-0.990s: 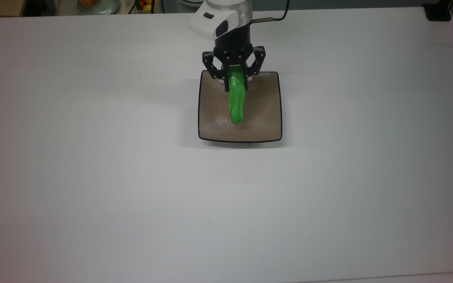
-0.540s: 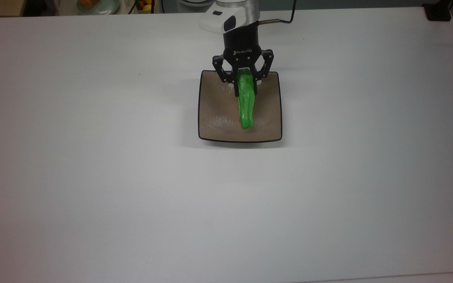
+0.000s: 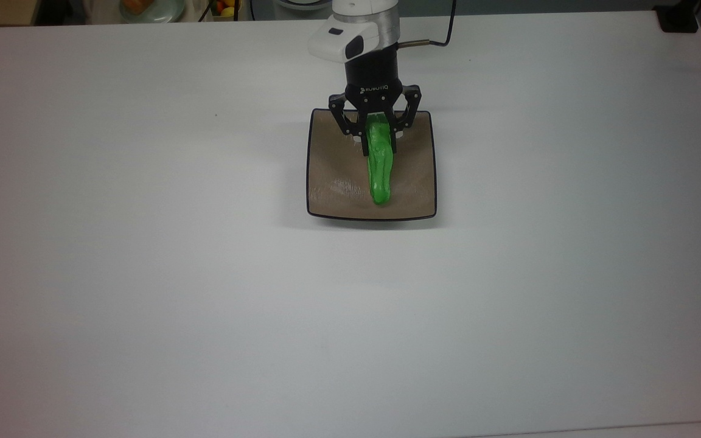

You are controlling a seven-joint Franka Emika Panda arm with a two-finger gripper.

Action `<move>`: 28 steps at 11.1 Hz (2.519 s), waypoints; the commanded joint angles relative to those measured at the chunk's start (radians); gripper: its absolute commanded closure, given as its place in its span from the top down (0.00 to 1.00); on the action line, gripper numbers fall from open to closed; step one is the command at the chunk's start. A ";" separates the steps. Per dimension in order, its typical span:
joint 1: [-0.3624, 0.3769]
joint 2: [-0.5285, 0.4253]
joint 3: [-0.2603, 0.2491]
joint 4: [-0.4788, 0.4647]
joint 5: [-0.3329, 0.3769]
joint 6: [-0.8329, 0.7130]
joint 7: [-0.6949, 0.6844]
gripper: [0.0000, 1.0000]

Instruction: Chili peppers are placed on a ceramic plate

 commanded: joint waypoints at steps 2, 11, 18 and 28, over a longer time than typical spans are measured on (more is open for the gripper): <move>-0.002 0.009 0.000 -0.012 -0.018 0.034 0.020 0.37; -0.008 0.006 0.000 0.015 -0.018 0.011 0.025 1.00; -0.031 -0.001 -0.061 0.561 -0.018 -0.872 0.025 1.00; 0.005 -0.020 -0.176 0.691 -0.007 -1.089 -0.185 1.00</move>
